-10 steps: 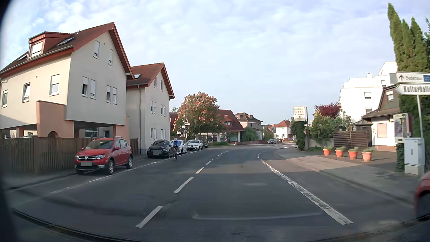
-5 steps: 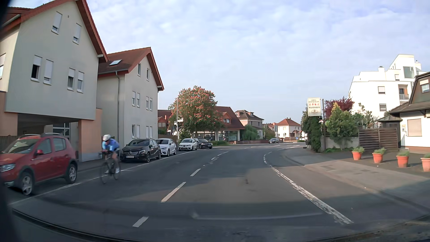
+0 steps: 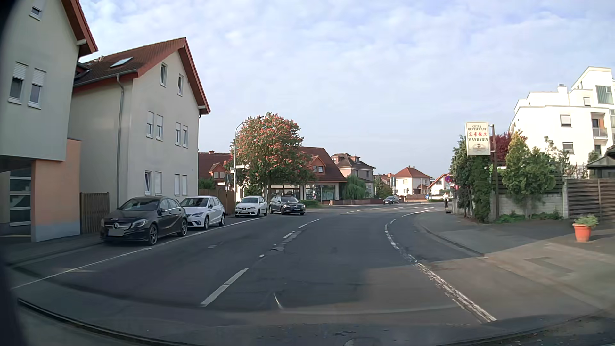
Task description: Follow the waypoints while adhering to traffic rules and regulations
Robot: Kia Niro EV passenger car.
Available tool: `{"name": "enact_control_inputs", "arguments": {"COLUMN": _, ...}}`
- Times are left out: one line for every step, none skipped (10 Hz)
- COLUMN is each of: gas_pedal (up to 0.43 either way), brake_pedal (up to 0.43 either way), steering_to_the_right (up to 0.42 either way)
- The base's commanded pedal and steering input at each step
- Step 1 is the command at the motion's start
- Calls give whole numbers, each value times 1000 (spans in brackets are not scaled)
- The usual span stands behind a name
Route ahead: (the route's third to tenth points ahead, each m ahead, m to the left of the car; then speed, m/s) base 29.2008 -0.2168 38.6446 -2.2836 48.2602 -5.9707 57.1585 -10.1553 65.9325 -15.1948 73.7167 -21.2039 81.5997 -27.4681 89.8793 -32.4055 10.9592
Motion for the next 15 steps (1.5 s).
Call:
{"name": "enact_control_inputs", "arguments": {"gas_pedal": 28, "brake_pedal": 0, "steering_to_the_right": 14}}
{"name": "enact_control_inputs", "arguments": {"gas_pedal": 28, "brake_pedal": 0, "steering_to_the_right": 16}}
{"name": "enact_control_inputs", "arguments": {"gas_pedal": 20, "brake_pedal": 0, "steering_to_the_right": 16}}
{"name": "enact_control_inputs", "arguments": {"gas_pedal": 20, "brake_pedal": 0, "steering_to_the_right": 16}}
{"name": "enact_control_inputs", "arguments": {"gas_pedal": 20, "brake_pedal": 0, "steering_to_the_right": 17}}
{"name": "enact_control_inputs", "arguments": {"gas_pedal": 0, "brake_pedal": 0, "steering_to_the_right": 19}}
{"name": "enact_control_inputs", "arguments": {"gas_pedal": 0, "brake_pedal": 0, "steering_to_the_right": 19}}
{"name": "enact_control_inputs", "arguments": {"gas_pedal": 0, "brake_pedal": 0, "steering_to_the_right": 19}}
{"name": "enact_control_inputs", "arguments": {"gas_pedal": 0, "brake_pedal": 0, "steering_to_the_right": 19}}
{"name": "enact_control_inputs", "arguments": {"gas_pedal": 0, "brake_pedal": 0, "steering_to_the_right": 19}}
{"name": "enact_control_inputs", "arguments": {"gas_pedal": 0, "brake_pedal": 0, "steering_to_the_right": 19}}
{"name": "enact_control_inputs", "arguments": {"gas_pedal": 0, "brake_pedal": 0, "steering_to_the_right": 20}}
{"name": "enact_control_inputs", "arguments": {"gas_pedal": 0, "brake_pedal": 0, "steering_to_the_right": 21}}
{"name": "enact_control_inputs", "arguments": {"gas_pedal": 0, "brake_pedal": 0, "steering_to_the_right": 21}}
{"name": "enact_control_inputs", "arguments": {"gas_pedal": 0, "brake_pedal": 0, "steering_to_the_right": 21}}
